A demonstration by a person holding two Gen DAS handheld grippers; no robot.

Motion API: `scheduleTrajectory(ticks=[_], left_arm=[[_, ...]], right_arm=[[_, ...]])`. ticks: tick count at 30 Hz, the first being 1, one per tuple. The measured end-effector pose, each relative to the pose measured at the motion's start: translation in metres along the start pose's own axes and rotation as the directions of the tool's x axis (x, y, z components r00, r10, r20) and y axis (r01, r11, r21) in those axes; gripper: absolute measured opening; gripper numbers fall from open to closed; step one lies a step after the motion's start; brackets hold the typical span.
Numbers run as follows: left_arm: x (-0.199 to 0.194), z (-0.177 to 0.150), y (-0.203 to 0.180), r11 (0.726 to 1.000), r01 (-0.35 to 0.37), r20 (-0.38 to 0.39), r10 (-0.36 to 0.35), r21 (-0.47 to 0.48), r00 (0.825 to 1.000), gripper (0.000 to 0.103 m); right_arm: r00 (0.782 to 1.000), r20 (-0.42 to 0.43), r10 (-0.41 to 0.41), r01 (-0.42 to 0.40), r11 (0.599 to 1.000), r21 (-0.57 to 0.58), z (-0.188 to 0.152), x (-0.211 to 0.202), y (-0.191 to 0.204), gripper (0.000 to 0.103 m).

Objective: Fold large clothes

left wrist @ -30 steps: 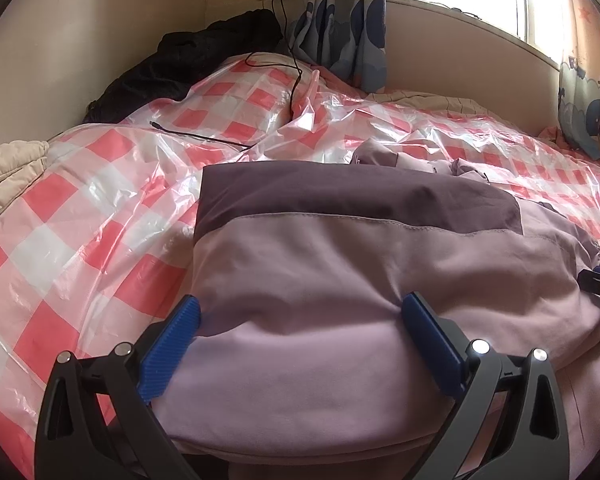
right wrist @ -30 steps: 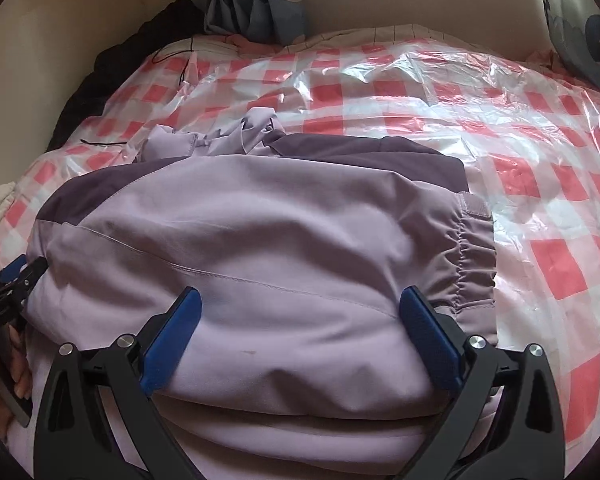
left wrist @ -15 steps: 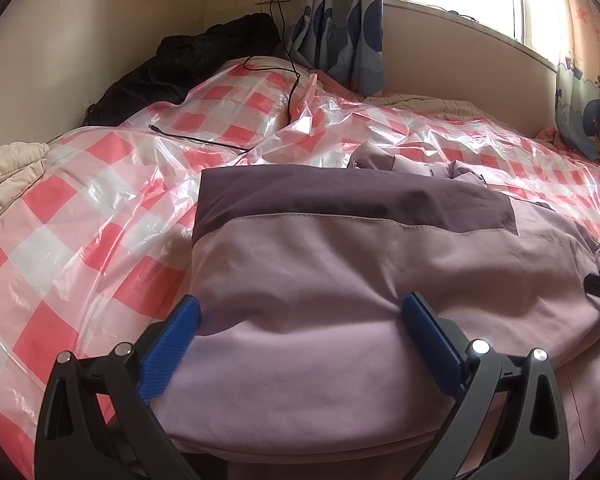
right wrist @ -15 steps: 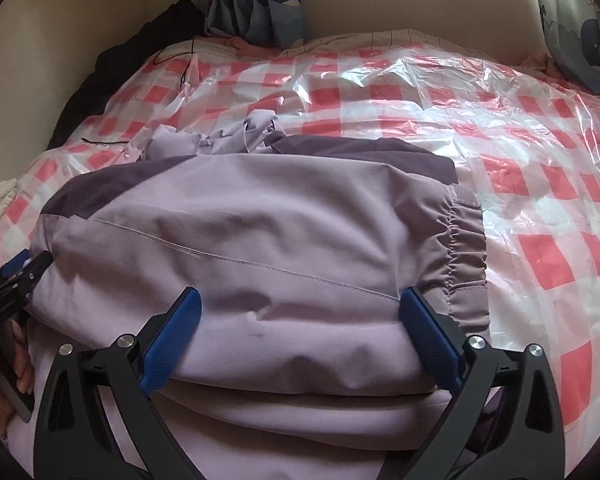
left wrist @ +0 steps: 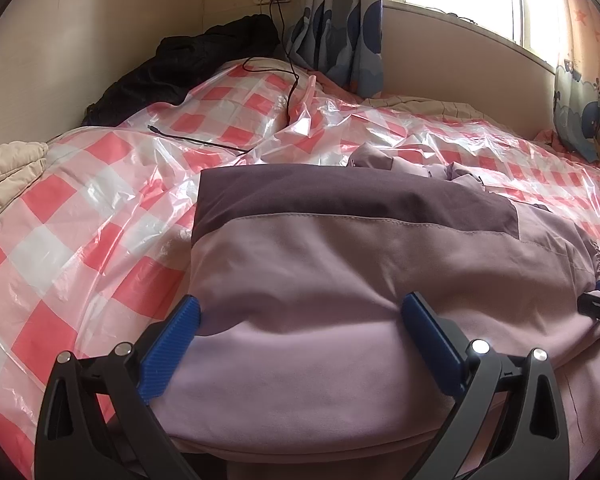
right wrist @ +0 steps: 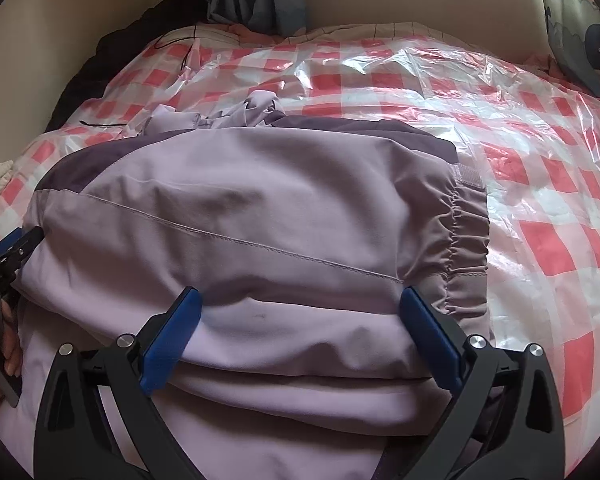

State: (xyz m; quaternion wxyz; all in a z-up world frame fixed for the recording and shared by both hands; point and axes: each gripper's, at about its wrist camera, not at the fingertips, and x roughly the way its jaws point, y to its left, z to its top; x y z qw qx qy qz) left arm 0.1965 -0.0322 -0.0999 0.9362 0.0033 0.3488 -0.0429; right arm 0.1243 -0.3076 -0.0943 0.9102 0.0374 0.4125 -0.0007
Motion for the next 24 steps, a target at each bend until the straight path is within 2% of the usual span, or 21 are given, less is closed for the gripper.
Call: scheduleTrajectory(ticks=[6,11,13,14,15,16,20,22,24], left_arm=[[0.000,0.000,-0.002,1.000,0.000,0.000,0.000,0.000,1.000,0.097],[0.000,0.001,-0.006,1.000,-0.002,0.000,0.002,-0.002,1.000,0.097],[0.000,0.000,-0.003,1.000,-0.001,-0.001,0.001,-0.002,1.000,0.097],[0.001,0.001,-0.004,1.000,-0.001,0.000,0.001,-0.002,1.000,0.097],[0.001,0.001,-0.004,1.000,0.002,0.000,-0.002,-0.003,1.000,0.097],[0.001,0.000,-0.004,1.000,0.004,0.000,-0.004,-0.002,1.000,0.097],[0.002,0.000,-0.004,1.000,0.002,-0.005,-0.002,-0.001,1.000,0.097],[0.006,-0.001,-0.002,1.000,0.009,-0.019,-0.009,-0.012,1.000,0.097],[0.010,-0.002,0.001,0.999,0.019,-0.035,-0.020,-0.025,0.999,0.097]], right_arm=[[1.000,0.012,-0.002,0.002,1.000,-0.004,-0.001,-0.003,0.001,0.096],[0.990,0.137,0.017,-0.010,0.999,-0.053,0.008,-0.038,0.021,0.096],[0.993,0.120,0.017,-0.009,0.998,-0.067,0.014,-0.031,0.026,0.096],[0.996,0.084,-0.007,0.012,0.998,-0.065,0.016,-0.020,0.027,0.096],[1.000,-0.013,-0.019,0.018,0.998,-0.059,0.018,0.002,0.025,0.096],[0.999,-0.050,-0.008,0.005,0.998,-0.056,0.018,0.014,0.021,0.097],[0.999,-0.052,0.012,-0.014,0.999,-0.042,0.020,0.014,0.018,0.097],[0.999,0.005,0.035,-0.035,0.999,-0.030,0.018,-0.005,0.017,0.097],[0.998,0.062,0.023,-0.022,1.000,-0.017,0.012,-0.024,0.013,0.097]])
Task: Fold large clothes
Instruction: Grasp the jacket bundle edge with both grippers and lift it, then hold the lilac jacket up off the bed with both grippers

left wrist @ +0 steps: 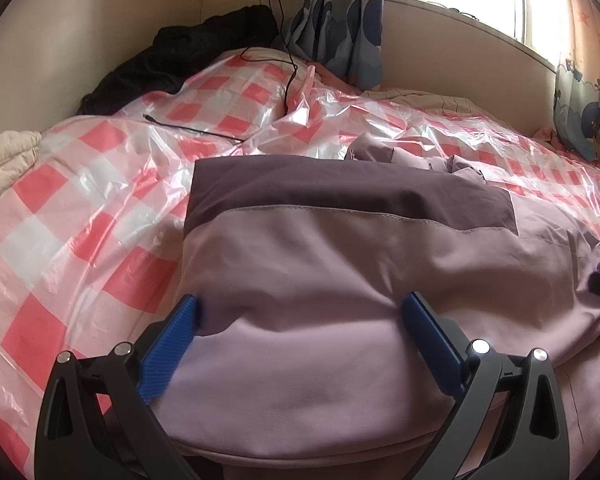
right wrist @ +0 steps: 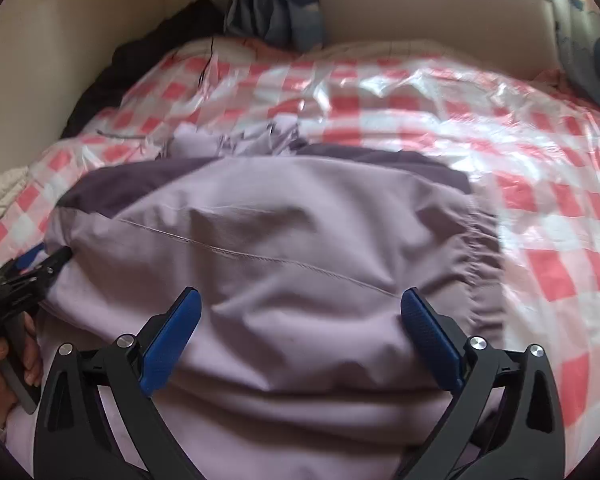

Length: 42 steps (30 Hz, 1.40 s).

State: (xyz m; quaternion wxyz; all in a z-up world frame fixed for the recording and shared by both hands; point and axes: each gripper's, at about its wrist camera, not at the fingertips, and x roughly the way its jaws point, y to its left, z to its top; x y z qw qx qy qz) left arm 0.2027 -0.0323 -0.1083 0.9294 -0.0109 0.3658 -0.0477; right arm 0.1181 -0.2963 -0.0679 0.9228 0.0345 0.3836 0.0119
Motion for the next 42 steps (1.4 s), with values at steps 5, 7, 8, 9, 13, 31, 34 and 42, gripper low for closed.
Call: scheduleTrajectory(ticks=[5,7,8,9,13,31,34,42], left_arm=[[0.009,-0.001,0.003,0.999,0.028,-0.025,-0.028,-0.017,0.999,0.097],[0.007,-0.002,0.010,0.997,0.065,-0.023,-0.066,-0.038,0.998,0.097],[0.006,0.000,0.014,0.996,0.081,-0.039,-0.083,-0.047,0.996,0.097],[0.003,0.000,0.019,0.995,0.088,-0.063,-0.092,-0.056,0.994,0.097],[-0.028,-0.003,0.048,0.979,0.079,-0.128,-0.105,-0.188,0.986,0.097],[-0.205,-0.160,0.180,0.876,0.134,-0.331,-0.312,-0.464,0.891,0.097],[-0.221,-0.182,0.188,0.889,0.098,-0.385,-0.290,-0.447,0.876,0.097],[-0.217,-0.246,0.175,0.867,0.174,-0.499,-0.420,-0.466,0.758,0.097]], right_arm=[[0.986,-0.158,-0.057,0.044,0.995,-0.088,-0.017,0.015,0.002,0.097],[0.988,-0.153,-0.006,0.003,1.000,-0.022,-0.011,-0.012,0.002,0.097],[0.991,-0.127,0.037,-0.036,0.999,0.016,-0.011,-0.034,0.000,0.097],[0.992,-0.117,0.051,-0.047,0.998,0.032,-0.013,-0.053,-0.002,0.097],[0.986,-0.155,0.057,-0.047,0.997,0.069,-0.055,-0.135,-0.024,0.097],[0.883,-0.129,0.451,-0.314,0.772,0.552,-0.280,-0.277,-0.108,0.097],[0.845,-0.071,0.530,-0.411,0.729,0.548,-0.283,-0.284,-0.098,0.097],[0.850,-0.099,0.517,-0.367,0.718,0.592,-0.290,-0.274,-0.101,0.097]])
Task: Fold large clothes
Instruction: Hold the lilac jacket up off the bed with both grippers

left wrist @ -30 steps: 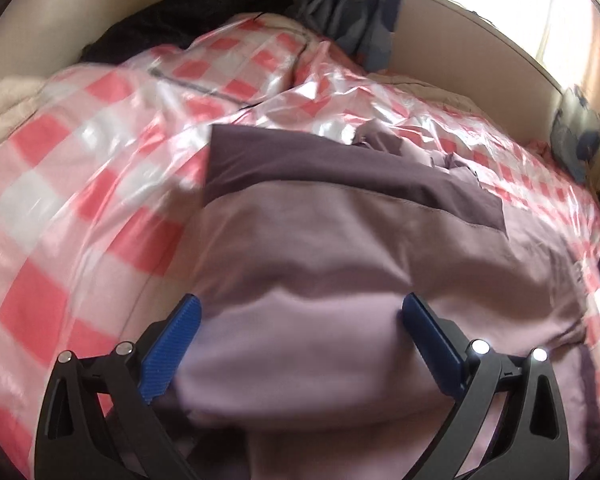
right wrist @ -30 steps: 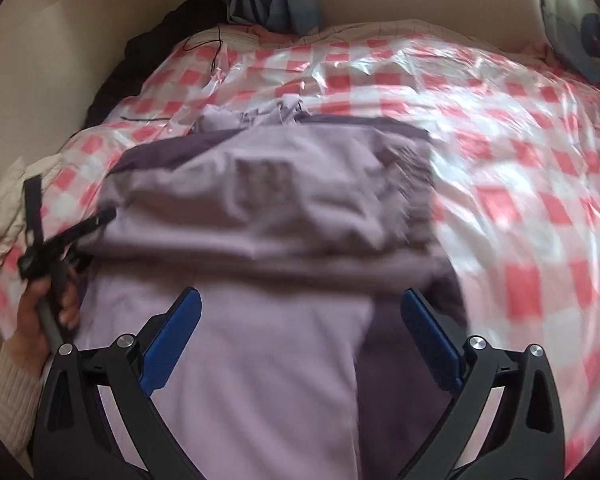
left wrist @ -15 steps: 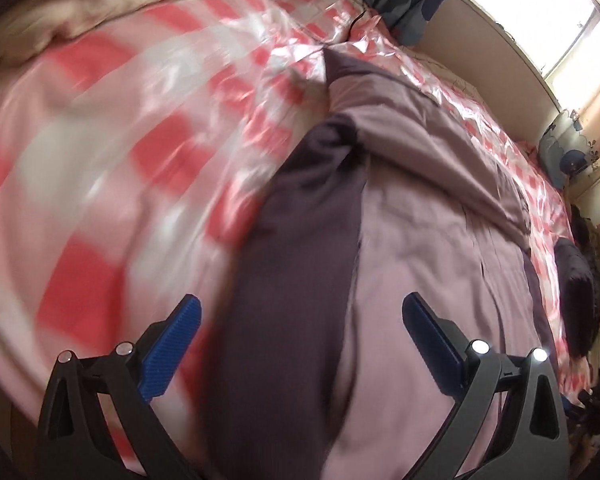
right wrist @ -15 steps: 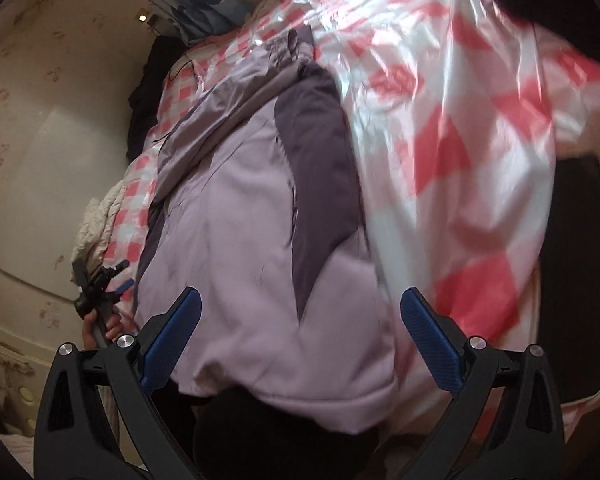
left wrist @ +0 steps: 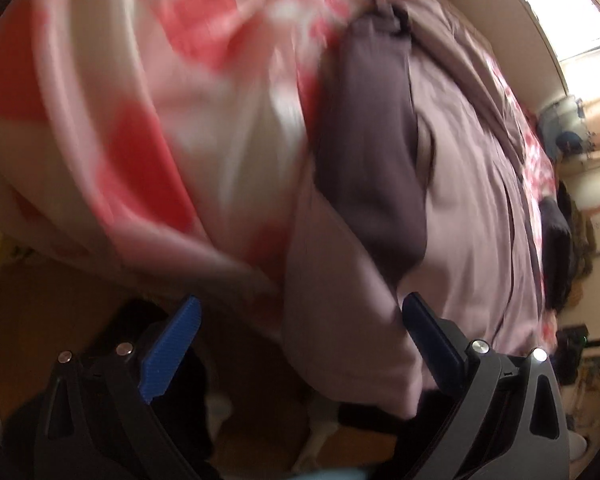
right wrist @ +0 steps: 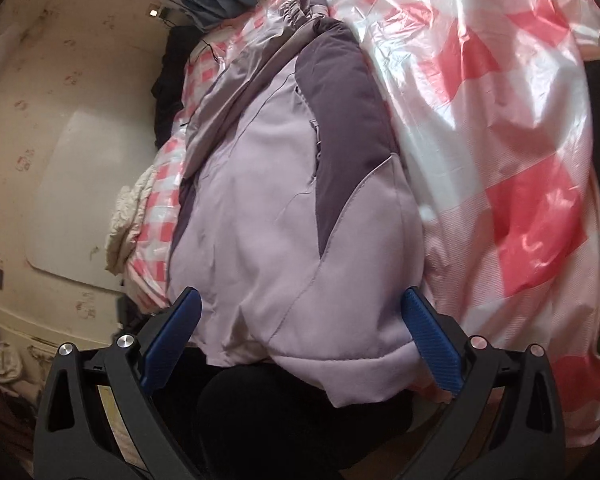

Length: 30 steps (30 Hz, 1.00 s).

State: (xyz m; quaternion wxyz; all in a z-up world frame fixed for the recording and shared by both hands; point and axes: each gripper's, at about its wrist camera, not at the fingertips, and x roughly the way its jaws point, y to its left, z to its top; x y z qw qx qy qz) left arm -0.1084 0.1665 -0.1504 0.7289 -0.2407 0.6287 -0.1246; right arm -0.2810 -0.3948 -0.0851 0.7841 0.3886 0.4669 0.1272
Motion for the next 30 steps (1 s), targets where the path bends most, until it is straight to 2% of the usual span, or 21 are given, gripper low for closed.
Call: scheduleTrajectory(ticks=[3,4,5,7,8,10,11,14,16,18,20,22,23,25,27,28,30], left_arm=[[0.027,-0.007,-0.009,0.999,0.045,-0.084,-0.044,0.016,0.996,0.097],[0.034,-0.009,-0.014,0.997,0.080,-0.114,-0.077,0.020,0.990,0.093],[0.037,-0.010,-0.024,0.980,0.197,-0.142,-0.192,0.019,0.971,0.088],[0.022,-0.008,-0.046,0.957,0.286,-0.119,-0.277,0.058,0.953,0.060],[0.010,-0.004,-0.057,0.941,0.328,-0.104,-0.320,0.079,0.942,0.052],[-0.026,0.008,-0.082,0.875,0.467,-0.070,-0.462,0.131,0.884,0.038],[-0.045,0.013,-0.095,0.853,0.494,-0.051,-0.493,0.171,0.868,0.036],[-0.074,0.024,-0.115,0.824,0.521,-0.037,-0.527,0.223,0.849,0.035],[-0.078,0.027,-0.119,0.831,0.498,-0.050,-0.502,0.250,0.863,0.035],[-0.066,0.027,-0.111,0.851,0.467,-0.083,-0.461,0.240,0.883,0.035],[-0.054,0.019,-0.095,0.877,0.421,-0.118,-0.404,0.231,0.907,0.039],[-0.039,0.013,-0.076,0.891,0.404,-0.152,-0.379,0.206,0.913,0.051],[-0.037,0.009,-0.066,0.896,0.400,-0.157,-0.374,0.192,0.914,0.055],[-0.028,0.006,-0.043,0.924,0.357,-0.131,-0.340,0.138,0.931,0.079],[-0.021,0.007,-0.024,0.935,0.346,-0.108,-0.337,0.082,0.935,0.085],[-0.018,0.008,-0.015,0.931,0.360,-0.114,-0.352,0.058,0.929,0.085],[-0.009,0.007,-0.010,0.931,0.362,-0.131,-0.354,0.040,0.926,0.089]], right_arm=[[0.996,-0.003,0.092,-0.092,0.996,0.021,0.007,-0.001,0.001,0.097],[0.993,0.003,0.118,-0.118,0.993,0.028,0.009,-0.003,0.003,0.097],[0.990,0.007,0.138,-0.138,0.990,0.033,0.011,-0.005,0.005,0.097],[0.979,0.025,0.201,-0.201,0.979,0.025,0.017,-0.013,0.019,0.097],[0.970,0.035,0.239,-0.240,0.971,0.012,0.022,-0.017,0.028,0.097],[0.956,0.047,0.288,-0.288,0.958,-0.012,0.028,-0.025,0.046,0.097],[0.954,0.051,0.296,-0.295,0.955,-0.027,0.031,-0.028,0.054,0.097],[0.956,0.054,0.289,-0.284,0.956,-0.076,0.037,-0.036,0.076,0.097],[0.971,0.067,0.228,-0.222,0.971,-0.089,0.036,-0.041,0.077,0.097],[0.987,0.091,0.129,-0.123,0.990,-0.068,0.032,-0.048,0.065,0.097],[0.997,0.080,0.016,-0.014,1.000,-0.025,0.026,-0.047,0.043,0.097],[0.999,0.040,-0.020,0.019,1.000,0.017,0.021,-0.041,0.020,0.097],[1.000,0.014,-0.023,0.022,0.999,0.045,0.018,-0.036,0.007,0.097],[0.999,-0.038,-0.008,0.012,0.997,0.082,0.013,-0.025,-0.012,0.097],[0.996,-0.080,0.044,-0.036,0.994,0.103,0.009,-0.013,-0.021,0.097],[0.993,-0.094,0.071,-0.061,0.993,0.102,0.008,-0.009,-0.021,0.097],[0.980,-0.109,0.169,-0.160,0.983,0.090,0.006,-0.004,-0.017,0.097]])
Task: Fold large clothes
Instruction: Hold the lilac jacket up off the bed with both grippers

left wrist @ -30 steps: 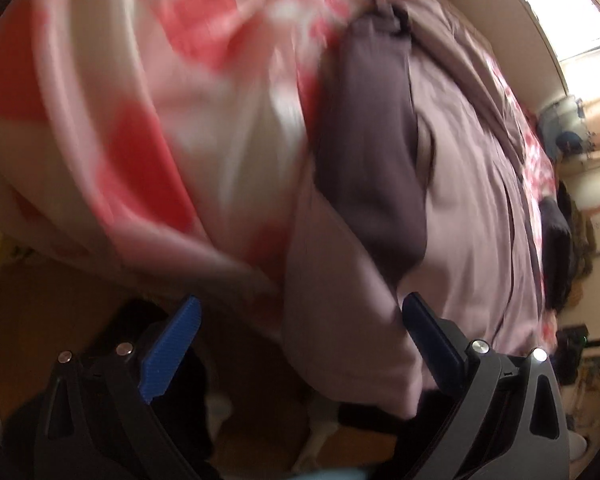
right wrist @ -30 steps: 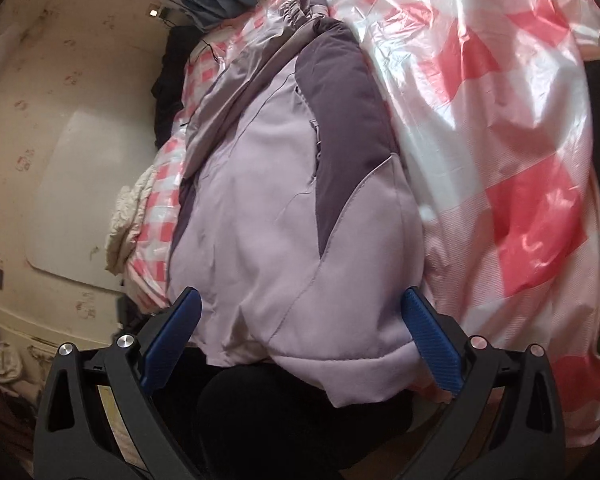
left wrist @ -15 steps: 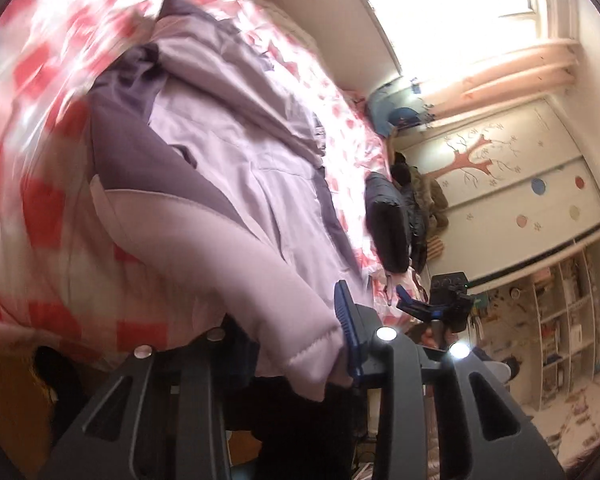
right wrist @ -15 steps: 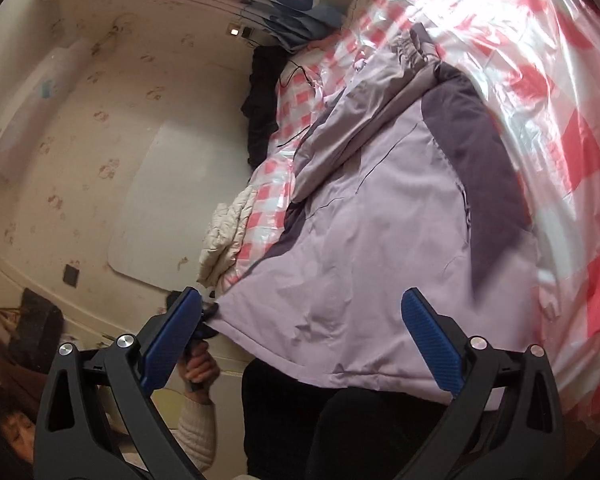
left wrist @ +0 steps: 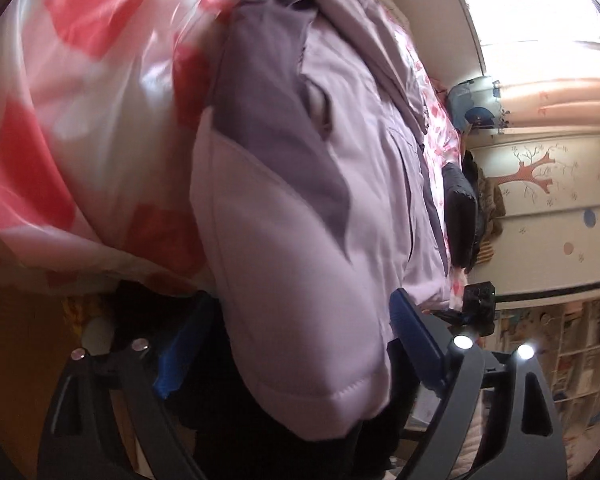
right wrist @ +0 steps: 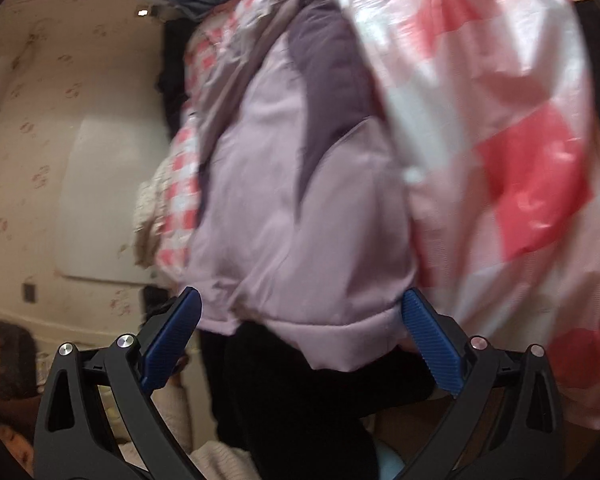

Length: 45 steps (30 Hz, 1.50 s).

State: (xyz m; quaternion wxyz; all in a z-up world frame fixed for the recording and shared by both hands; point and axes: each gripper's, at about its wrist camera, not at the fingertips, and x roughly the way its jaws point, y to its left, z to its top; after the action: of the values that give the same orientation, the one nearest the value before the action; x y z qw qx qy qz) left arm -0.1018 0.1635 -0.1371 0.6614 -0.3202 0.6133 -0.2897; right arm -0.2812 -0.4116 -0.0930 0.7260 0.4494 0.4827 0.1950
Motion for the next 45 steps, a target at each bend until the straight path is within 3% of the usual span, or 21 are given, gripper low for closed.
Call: scheduleTrajectory(ticks=[2,3,5,6,12,14,17,18,19,21,22,23,25,28,32,36,39,41,43,44,45], left_arm=[[0.009,0.001,-0.003,1.000,-0.012,-0.023,0.012,0.015,1.000,0.091],[0.013,0.000,-0.005,1.000,-0.001,-0.037,0.002,0.021,0.999,0.091],[0.021,-0.001,-0.012,0.999,0.035,-0.053,-0.032,0.040,0.998,0.091],[0.023,-0.002,-0.017,0.998,0.028,-0.046,-0.026,0.055,0.999,0.091],[0.023,-0.004,-0.013,0.999,0.041,-0.021,-0.041,0.025,0.999,0.090],[0.021,-0.003,-0.006,0.999,0.041,-0.012,-0.041,0.000,0.999,0.084],[0.021,-0.005,-0.004,1.000,0.016,-0.005,-0.016,-0.006,1.000,0.063],[0.021,-0.006,-0.004,1.000,0.007,0.000,-0.007,0.000,1.000,0.048],[0.020,-0.007,-0.005,1.000,0.000,0.006,0.000,0.002,1.000,0.037],[0.016,-0.011,-0.010,1.000,-0.005,0.025,0.005,0.008,1.000,0.027],[0.017,-0.011,-0.015,1.000,-0.009,0.034,0.009,0.014,0.999,0.023],[0.014,-0.012,-0.021,1.000,-0.005,0.048,0.004,0.018,0.999,0.022],[0.007,-0.011,-0.028,0.999,0.031,0.067,-0.031,0.007,0.997,0.019],[-0.011,-0.004,-0.053,0.995,0.097,0.110,-0.099,0.027,0.989,0.016],[-0.051,-0.003,-0.103,0.981,0.148,0.176,-0.168,0.123,0.970,0.014],[-0.094,-0.017,-0.132,0.965,0.171,0.212,-0.212,0.197,0.954,0.014],[-0.120,-0.043,-0.127,0.962,0.163,0.201,-0.208,0.218,0.957,0.014],[-0.126,-0.062,-0.110,0.961,0.150,0.158,-0.189,0.231,0.969,0.015],[-0.123,-0.082,-0.079,0.968,0.076,0.114,-0.106,0.237,0.988,0.031],[-0.117,-0.089,-0.058,0.976,0.053,0.081,-0.071,0.211,0.994,0.040],[-0.108,-0.095,-0.030,0.986,0.039,0.038,-0.046,0.165,0.998,0.060]], right_arm=[[0.993,-0.011,0.118,-0.119,0.992,-0.042,-0.001,0.000,0.009,0.097],[0.996,-0.007,0.093,-0.093,0.994,-0.051,0.000,0.000,0.009,0.097],[0.994,-0.012,-0.105,0.104,0.994,-0.034,0.006,0.005,0.003,0.097],[0.989,-0.021,-0.144,0.144,0.989,-0.023,0.007,0.008,-0.001,0.097],[0.987,-0.072,-0.143,0.145,0.989,0.028,0.009,0.022,-0.020,0.097],[0.990,-0.064,-0.126,0.129,0.991,0.039,0.010,0.018,-0.028,0.097],[0.996,-0.055,-0.076,0.080,0.994,0.078,0.008,0.011,-0.039,0.097],[0.997,-0.048,-0.059,0.062,0.994,0.085,0.007,0.010,-0.040,0.097],[0.998,-0.033,-0.044,0.047,0.995,0.086,0.006,0.009,-0.040,0.093],[0.999,-0.014,-0.047,0.048,0.997,0.060,0.003,0.007,-0.035,0.070],[0.999,-0.008,-0.039,0.039,0.997,0.061,0.002,0.007,-0.032,0.047],[0.999,-0.001,-0.040,0.040,0.997,0.062,0.000,0.007,-0.029,0.039],[0.998,0.022,-0.059,0.058,0.998,0.038,-0.002,0.007,-0.018,0.033],[0.997,0.079,0.004,-0.002,1.000,-0.022,-0.001,0.001,0.013,0.029],[0.988,0.122,0.094,-0.077,0.988,-0.135,-0.005,-0.013,0.067,0.027],[0.981,0.107,0.160,-0.131,0.962,-0.241,-0.026,-0.039,0.116,0.022],[0.983,0.079,0.167,-0.138,0.949,-0.284,-0.057,-0.064,0.130,0.020],[0.986,0.016,0.164,-0.153,0.948,-0.280,-0.084,-0.074,0.123,0.020],[0.996,-0.025,0.086,-0.089,0.963,-0.254,-0.109,-0.075,0.102,0.025],[0.996,-0.062,0.068,-0.080,0.975,-0.207,-0.118,-0.074,0.080,0.044],[0.996,-0.072,0.047,-0.059,0.982,-0.179,-0.123,-0.074,0.064,0.054]])
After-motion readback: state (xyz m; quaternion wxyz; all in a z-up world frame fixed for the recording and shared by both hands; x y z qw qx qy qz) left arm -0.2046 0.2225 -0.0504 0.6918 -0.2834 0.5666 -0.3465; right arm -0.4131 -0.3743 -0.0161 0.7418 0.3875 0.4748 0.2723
